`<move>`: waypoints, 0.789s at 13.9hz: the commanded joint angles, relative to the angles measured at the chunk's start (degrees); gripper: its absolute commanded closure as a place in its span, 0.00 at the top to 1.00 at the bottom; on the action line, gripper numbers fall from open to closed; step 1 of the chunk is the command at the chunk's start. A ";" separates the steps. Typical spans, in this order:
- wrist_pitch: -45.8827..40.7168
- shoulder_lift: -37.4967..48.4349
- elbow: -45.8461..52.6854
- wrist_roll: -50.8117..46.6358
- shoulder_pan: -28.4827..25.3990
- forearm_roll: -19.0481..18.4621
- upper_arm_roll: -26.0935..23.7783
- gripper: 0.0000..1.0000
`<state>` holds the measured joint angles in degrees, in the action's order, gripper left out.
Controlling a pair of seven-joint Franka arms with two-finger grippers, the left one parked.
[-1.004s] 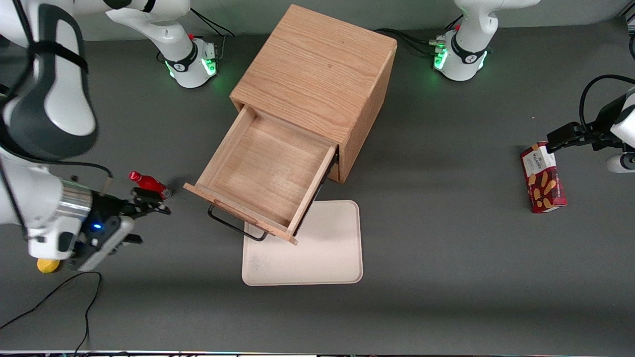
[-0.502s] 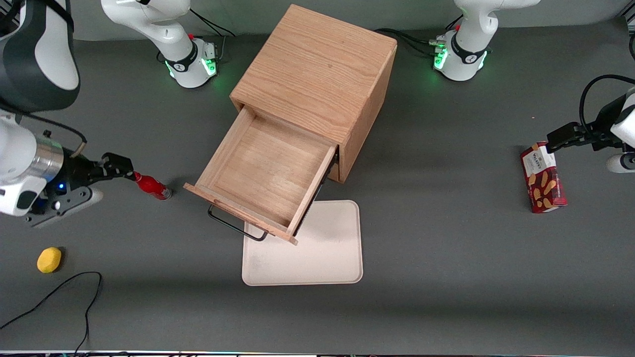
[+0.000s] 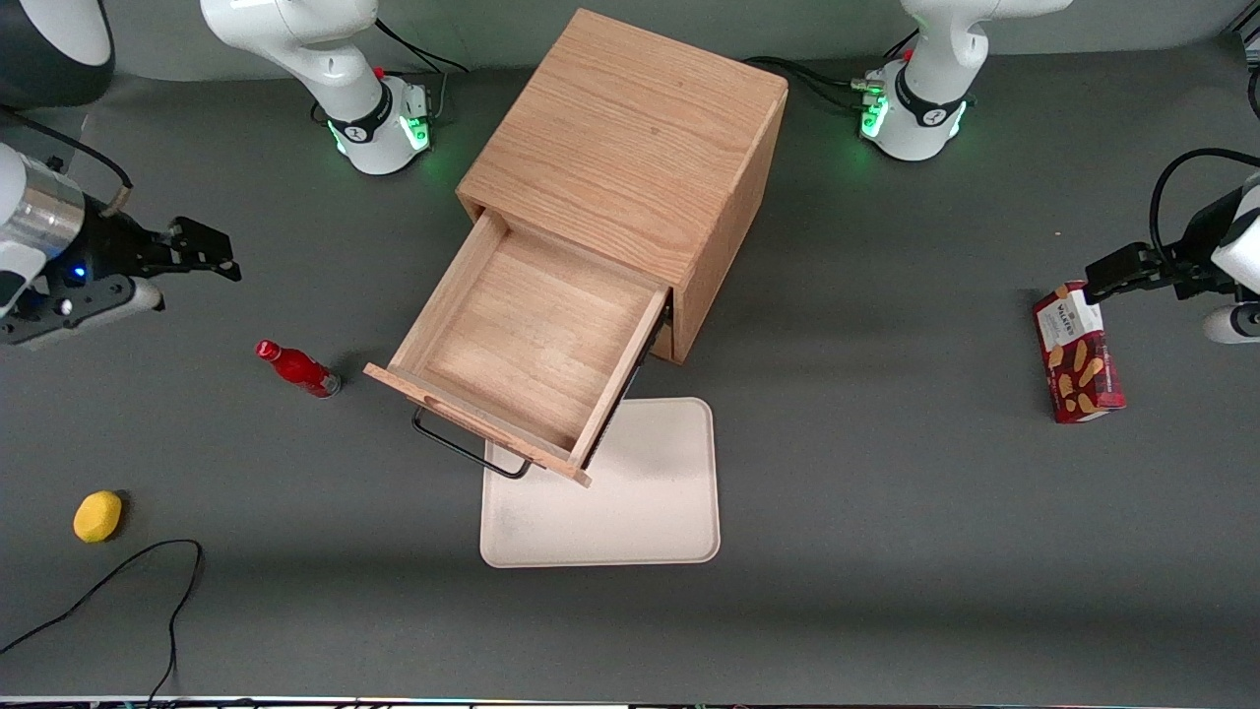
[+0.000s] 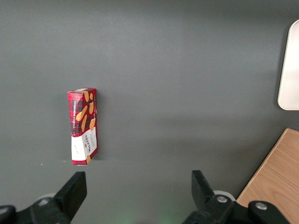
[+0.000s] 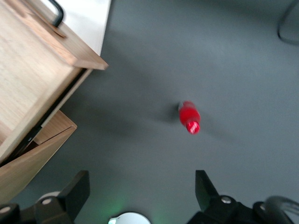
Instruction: Open upper drawer
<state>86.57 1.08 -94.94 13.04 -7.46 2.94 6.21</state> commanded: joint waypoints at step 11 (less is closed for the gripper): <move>5.88 1.47 -4.38 -8.82 -0.53 -0.91 5.65 1.00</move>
<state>89.72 3.83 -99.68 5.72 -7.42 2.94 11.79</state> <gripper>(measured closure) 0.000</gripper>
